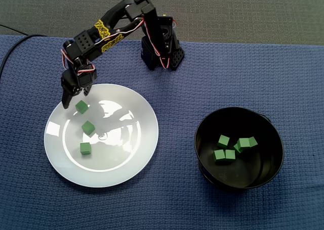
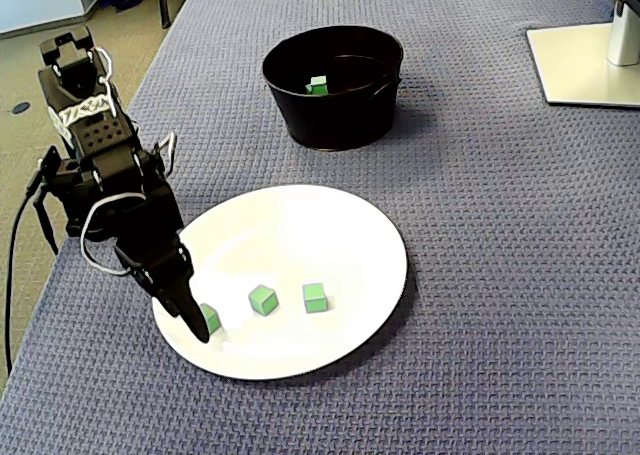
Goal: Pick up the items on the white plate and put them in the black container.
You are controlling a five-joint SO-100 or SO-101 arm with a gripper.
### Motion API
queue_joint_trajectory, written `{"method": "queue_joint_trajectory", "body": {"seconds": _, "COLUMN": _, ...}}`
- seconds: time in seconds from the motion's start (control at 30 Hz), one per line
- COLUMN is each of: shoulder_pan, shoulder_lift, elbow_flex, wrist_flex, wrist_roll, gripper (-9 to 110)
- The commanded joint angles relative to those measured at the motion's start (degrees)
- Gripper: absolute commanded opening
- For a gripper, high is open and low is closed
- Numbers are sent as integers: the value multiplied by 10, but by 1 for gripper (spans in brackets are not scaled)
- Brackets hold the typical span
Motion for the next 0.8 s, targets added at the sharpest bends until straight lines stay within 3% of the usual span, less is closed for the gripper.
{"method": "queue_joint_trajectory", "body": {"seconds": 0.0, "shoulder_pan": -11, "shoulder_lift": -11, "elbow_flex": -38, "wrist_flex": -7, "wrist_roll": -11, "gripper": 26}}
{"method": "queue_joint_trajectory", "body": {"seconds": 0.77, "shoulder_pan": -39, "shoulder_lift": -55, "elbow_flex": -77, "wrist_flex": -4, "wrist_roll": -29, "gripper": 12}}
